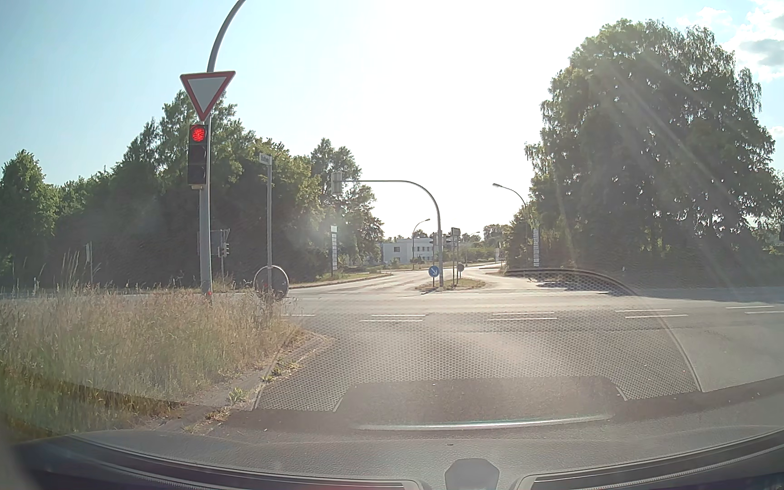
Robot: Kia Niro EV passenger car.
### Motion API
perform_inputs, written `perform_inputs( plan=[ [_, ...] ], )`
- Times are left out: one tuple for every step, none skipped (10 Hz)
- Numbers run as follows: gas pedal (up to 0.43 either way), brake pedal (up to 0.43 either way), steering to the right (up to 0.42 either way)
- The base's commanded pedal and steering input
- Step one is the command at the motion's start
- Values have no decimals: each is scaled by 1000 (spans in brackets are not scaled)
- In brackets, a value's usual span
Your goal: Follow the waypoints while adhering to traffic rules and regulations
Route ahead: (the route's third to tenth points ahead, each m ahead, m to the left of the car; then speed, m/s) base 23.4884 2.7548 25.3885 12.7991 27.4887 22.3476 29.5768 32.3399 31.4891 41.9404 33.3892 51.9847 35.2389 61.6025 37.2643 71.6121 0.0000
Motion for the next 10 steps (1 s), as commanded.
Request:
perform_inputs(
  plan=[
    [0,213,11],
    [0,213,11],
    [0,213,11],
    [0,213,11],
    [0,213,11],
    [0,207,11],
    [0,207,11],
    [0,207,11],
    [0,207,11],
    [0,201,11]
  ],
)
